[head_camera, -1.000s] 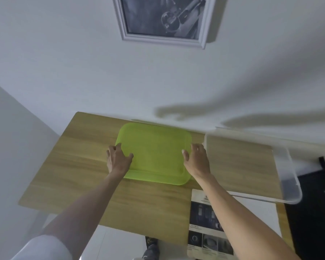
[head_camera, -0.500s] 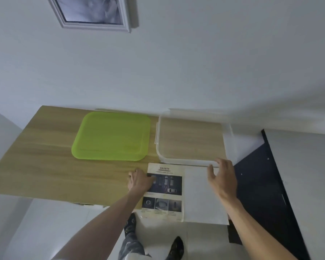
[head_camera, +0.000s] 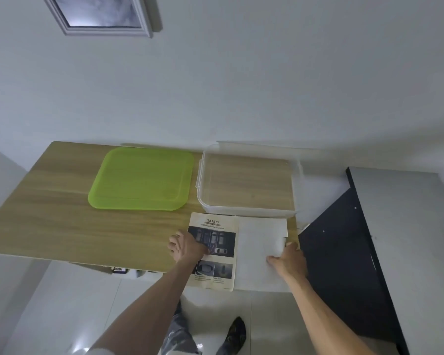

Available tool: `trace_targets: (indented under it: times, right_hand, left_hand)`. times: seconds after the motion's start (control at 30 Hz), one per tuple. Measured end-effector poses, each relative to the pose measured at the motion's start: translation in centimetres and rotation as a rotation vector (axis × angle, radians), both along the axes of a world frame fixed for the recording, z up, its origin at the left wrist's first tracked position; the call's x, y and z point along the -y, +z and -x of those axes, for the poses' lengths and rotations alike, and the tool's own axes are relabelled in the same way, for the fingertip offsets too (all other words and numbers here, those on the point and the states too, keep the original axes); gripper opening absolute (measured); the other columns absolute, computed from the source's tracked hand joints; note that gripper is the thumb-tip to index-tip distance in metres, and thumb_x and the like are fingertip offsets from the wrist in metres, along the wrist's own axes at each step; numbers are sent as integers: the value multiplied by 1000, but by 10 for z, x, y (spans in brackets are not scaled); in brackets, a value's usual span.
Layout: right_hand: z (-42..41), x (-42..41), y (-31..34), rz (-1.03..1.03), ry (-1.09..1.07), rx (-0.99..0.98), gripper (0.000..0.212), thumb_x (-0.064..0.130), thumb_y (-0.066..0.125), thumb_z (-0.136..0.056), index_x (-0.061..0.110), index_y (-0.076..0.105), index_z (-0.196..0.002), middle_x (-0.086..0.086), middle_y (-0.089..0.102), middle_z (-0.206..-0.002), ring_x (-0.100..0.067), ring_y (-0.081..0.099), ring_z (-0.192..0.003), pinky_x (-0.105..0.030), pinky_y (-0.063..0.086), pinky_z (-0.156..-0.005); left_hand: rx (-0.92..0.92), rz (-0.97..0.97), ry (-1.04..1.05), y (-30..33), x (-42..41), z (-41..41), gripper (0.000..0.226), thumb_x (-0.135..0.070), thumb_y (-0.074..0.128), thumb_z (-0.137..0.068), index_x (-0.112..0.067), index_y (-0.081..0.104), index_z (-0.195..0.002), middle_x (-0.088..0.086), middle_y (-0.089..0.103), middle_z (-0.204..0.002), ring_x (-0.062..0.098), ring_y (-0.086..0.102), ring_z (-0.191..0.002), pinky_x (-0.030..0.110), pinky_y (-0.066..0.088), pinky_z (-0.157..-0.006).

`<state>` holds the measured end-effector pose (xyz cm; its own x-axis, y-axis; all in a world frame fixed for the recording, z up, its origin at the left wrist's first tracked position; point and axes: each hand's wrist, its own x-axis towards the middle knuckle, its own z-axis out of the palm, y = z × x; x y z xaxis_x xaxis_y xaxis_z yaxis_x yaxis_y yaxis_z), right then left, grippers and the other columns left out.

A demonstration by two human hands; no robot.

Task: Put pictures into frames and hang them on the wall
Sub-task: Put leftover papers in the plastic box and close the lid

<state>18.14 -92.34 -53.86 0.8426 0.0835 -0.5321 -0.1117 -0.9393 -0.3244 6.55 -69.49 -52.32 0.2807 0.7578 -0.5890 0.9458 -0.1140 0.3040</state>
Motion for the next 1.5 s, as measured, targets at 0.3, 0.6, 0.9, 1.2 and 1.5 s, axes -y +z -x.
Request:
trace_targets:
  times: [0.3, 0.6, 0.9, 1.2, 1.5]
  right_hand:
    - [-7, 3, -4, -139, -114, -43, 88, 33, 90, -59, 3, 40, -125, -15, 50, -123, -35, 59, -102, -45, 56, -81]
    - [-4, 12, -4, -212, -98, -32, 77, 35, 89, -64, 12, 42, -121, -7, 58, -114, -30, 62, -97, -44, 58, -79]
    - [-5, 35, 0, -541, -303, -244, 57, 5, 81, -77, 15, 47, -122, -6, 64, -114, -22, 65, -91, -34, 55, -68]
    - [13, 29, 30, -686, -290, -334, 36, 0, 75, -82, 16, 60, -111, -7, 70, -107, -24, 70, -92, -33, 57, -65]
    - [27, 15, 71, -701, -225, -225, 34, 5, 76, -82, 20, 61, -108, -7, 70, -108, -27, 68, -98, -39, 57, -75]
  left_hand:
    - [100, 36, 1, -10, -7, 8, 92, -27, 92, -55, 0, 36, -123, 15, 52, -120, 35, 46, -119, 45, 42, -101]
    - [384, 277, 19, 0, -13, 23, 44, -17, 69, -77, -13, 50, -116, 9, 64, -101, 26, 68, -85, 41, 59, -70]
    - [526, 558, 136, 8, -32, 51, 38, 14, 61, -81, -9, 56, -112, 26, 71, -102, 43, 68, -91, 57, 57, -78]
    - [605, 639, 151, 16, -58, 68, 36, 12, 60, -84, -11, 58, -111, 23, 73, -98, 37, 70, -79, 55, 58, -75]
    - [698, 671, 37, 41, -80, 74, 39, 13, 62, -83, -5, 55, -116, 19, 75, -94, 30, 71, -80, 37, 57, -63]
